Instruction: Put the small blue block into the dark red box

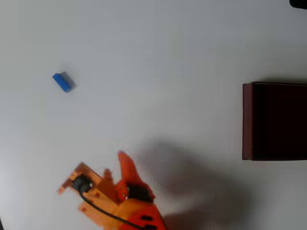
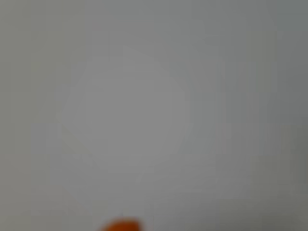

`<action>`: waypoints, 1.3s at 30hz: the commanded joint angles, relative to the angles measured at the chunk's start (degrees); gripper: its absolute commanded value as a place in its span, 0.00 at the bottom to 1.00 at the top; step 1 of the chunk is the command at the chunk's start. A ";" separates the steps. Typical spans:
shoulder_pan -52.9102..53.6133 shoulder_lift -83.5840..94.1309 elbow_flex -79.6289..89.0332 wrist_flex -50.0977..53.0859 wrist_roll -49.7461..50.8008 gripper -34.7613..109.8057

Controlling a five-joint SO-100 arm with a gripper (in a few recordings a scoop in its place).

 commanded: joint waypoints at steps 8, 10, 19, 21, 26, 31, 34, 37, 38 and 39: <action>-7.91 -57.48 -42.54 -5.45 24.87 0.41; -9.14 -65.92 -49.92 -5.54 27.69 0.41; -8.79 -99.49 -91.14 10.20 26.72 0.41; -8.35 -104.41 -97.38 12.66 26.54 0.41; -7.38 -116.89 -114.17 20.39 25.75 0.41; -6.50 -127.62 -126.74 23.73 23.73 0.41; -6.15 -131.84 -132.54 26.19 23.03 0.41; -5.62 -138.60 -143.61 31.64 22.06 0.41; -5.45 -141.86 -149.24 33.93 21.71 0.41; -5.27 -145.72 -155.92 36.39 21.53 0.41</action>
